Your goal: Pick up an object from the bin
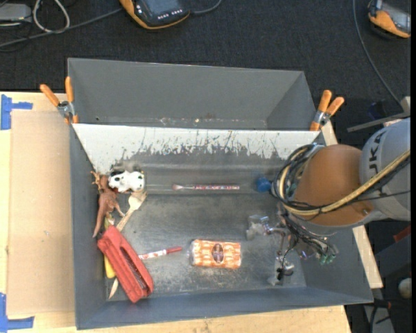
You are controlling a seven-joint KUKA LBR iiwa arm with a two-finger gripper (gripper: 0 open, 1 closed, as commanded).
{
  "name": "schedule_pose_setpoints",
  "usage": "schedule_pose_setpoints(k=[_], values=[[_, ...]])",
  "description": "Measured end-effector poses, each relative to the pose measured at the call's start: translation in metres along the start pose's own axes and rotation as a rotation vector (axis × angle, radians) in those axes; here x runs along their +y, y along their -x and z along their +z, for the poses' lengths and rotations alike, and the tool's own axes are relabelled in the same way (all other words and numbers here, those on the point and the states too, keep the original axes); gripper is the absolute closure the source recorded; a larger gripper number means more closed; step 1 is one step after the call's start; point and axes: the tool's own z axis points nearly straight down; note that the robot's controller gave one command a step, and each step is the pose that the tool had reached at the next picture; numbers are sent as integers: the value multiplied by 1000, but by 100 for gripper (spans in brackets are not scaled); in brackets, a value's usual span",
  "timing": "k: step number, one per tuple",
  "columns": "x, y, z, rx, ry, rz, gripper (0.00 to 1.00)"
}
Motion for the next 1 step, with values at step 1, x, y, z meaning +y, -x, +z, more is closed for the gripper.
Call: schedule_pose_setpoints(k=[1], values=[[28,-3,-30,1,-1,194,0]])
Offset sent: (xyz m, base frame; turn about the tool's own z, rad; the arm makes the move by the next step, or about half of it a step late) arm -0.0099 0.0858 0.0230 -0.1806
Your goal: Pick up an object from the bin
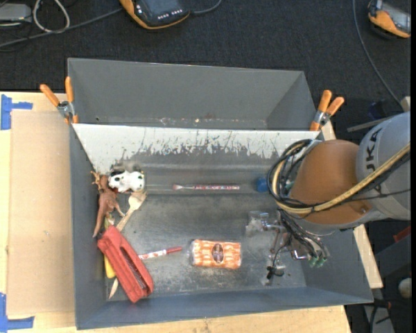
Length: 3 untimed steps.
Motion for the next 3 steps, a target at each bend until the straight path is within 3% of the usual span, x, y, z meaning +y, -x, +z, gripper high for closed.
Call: schedule_pose_setpoints(k=[1,2,3], values=[[45,5,4,4,5,-329,0],[56,7,24,1,2,-116,0],[81,16,36,-2,4,-418,100]])
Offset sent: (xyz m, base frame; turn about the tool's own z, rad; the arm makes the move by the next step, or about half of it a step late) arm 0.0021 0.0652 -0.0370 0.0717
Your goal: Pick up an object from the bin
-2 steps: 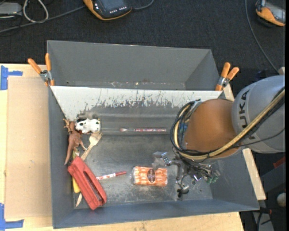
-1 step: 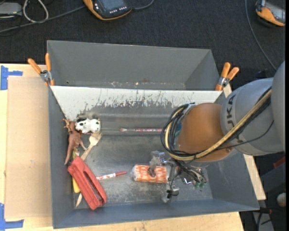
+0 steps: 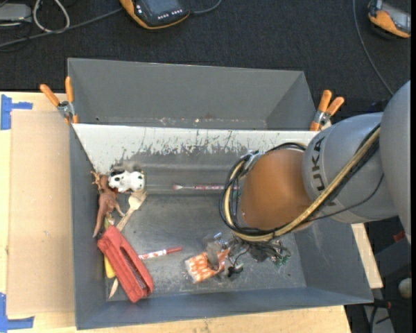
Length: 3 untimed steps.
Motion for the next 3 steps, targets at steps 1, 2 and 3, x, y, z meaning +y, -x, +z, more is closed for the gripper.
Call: schedule_pose_setpoints(k=[1,2,3], values=[[0,0,0,0,0,2,100],[3,-3,-41,10,6,1,100],[3,-2,-80,10,6,2,100]])
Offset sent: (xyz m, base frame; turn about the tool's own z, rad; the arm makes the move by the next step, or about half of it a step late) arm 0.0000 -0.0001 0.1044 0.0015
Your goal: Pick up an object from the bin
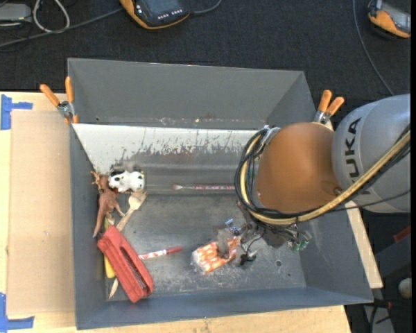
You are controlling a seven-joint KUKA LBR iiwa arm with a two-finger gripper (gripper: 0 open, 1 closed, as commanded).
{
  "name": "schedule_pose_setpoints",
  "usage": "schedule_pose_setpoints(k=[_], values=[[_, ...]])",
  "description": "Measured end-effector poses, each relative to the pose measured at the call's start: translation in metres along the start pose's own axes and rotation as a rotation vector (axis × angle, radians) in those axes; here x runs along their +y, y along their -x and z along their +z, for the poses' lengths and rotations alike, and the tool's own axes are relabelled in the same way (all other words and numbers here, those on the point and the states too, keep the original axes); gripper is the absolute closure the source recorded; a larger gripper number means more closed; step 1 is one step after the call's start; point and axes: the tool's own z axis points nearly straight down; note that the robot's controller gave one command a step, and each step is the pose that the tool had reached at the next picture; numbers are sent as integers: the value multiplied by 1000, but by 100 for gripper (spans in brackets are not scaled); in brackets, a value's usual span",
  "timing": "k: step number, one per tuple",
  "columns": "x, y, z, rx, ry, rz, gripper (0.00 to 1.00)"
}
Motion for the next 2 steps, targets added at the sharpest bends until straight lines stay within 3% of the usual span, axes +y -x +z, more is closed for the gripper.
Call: schedule_pose_setpoints(k=[2], values=[[2,0,-63,-2,0,3,100]])
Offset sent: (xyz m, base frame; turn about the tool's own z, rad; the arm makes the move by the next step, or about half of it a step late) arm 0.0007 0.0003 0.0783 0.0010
